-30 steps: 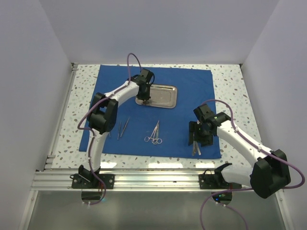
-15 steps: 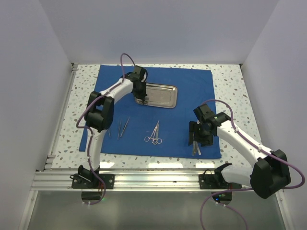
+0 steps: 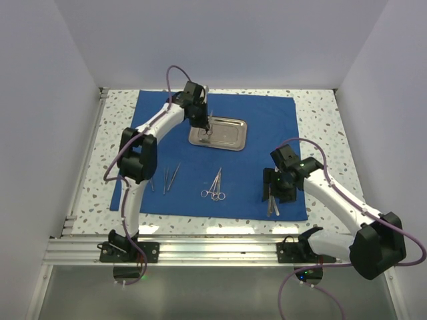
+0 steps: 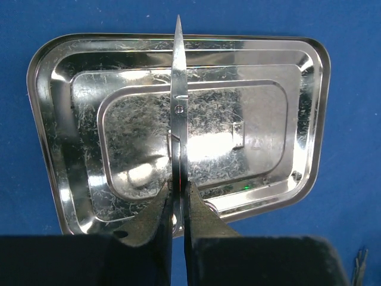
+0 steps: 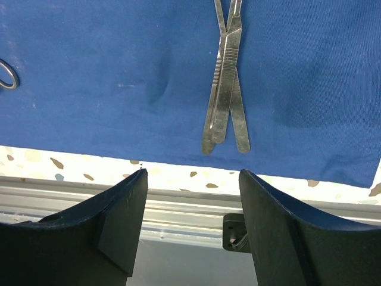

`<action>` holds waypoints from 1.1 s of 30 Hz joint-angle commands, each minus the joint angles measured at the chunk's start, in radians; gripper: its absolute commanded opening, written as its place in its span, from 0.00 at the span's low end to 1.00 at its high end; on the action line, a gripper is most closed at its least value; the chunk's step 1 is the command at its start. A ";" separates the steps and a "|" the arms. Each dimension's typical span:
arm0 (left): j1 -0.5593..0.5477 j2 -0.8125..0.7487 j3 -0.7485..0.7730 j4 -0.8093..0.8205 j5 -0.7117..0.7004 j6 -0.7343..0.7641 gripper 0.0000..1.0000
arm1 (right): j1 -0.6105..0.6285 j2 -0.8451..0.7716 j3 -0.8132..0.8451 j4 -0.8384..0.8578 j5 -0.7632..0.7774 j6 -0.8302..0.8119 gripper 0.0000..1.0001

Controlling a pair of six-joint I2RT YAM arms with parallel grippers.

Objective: Open and lay out the surgical kit
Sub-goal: Pick up the medical item from the container, then place the medical item in the surgical kit.

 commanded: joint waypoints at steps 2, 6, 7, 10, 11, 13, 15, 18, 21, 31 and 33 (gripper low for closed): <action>0.005 -0.083 0.036 -0.029 0.044 -0.006 0.00 | 0.001 -0.034 0.030 0.012 -0.013 -0.018 0.66; -0.012 -0.232 -0.155 -0.012 0.005 -0.008 0.00 | 0.002 -0.046 0.024 0.017 -0.021 -0.023 0.67; -0.029 -0.265 -0.200 0.004 -0.008 -0.009 0.00 | 0.001 -0.046 0.022 0.020 -0.024 -0.023 0.67; -0.083 -0.394 -0.386 0.047 -0.055 -0.029 0.00 | 0.001 -0.045 0.016 0.031 -0.036 -0.024 0.67; -0.100 -0.426 -0.430 0.058 -0.069 -0.038 0.00 | 0.001 -0.045 0.015 0.041 -0.042 -0.024 0.67; -0.155 -0.512 -0.555 0.099 -0.100 -0.077 0.00 | 0.001 -0.059 0.005 0.055 -0.060 -0.026 0.67; -0.196 -0.579 -0.662 0.124 -0.127 -0.123 0.00 | 0.002 -0.066 0.002 0.070 -0.070 -0.027 0.67; -0.282 -0.633 -0.768 0.196 -0.149 -0.185 0.00 | 0.001 -0.085 0.002 0.081 -0.077 -0.027 0.67; -0.319 -0.643 -0.813 0.202 -0.164 -0.233 0.00 | 0.001 -0.092 0.004 0.081 -0.077 -0.027 0.68; -0.385 -0.613 -0.799 0.158 -0.229 -0.293 0.47 | 0.002 -0.180 -0.007 0.057 -0.079 -0.023 0.72; -0.397 -0.617 -0.796 0.150 -0.232 -0.296 0.56 | 0.001 -0.209 -0.004 0.055 -0.087 -0.026 0.74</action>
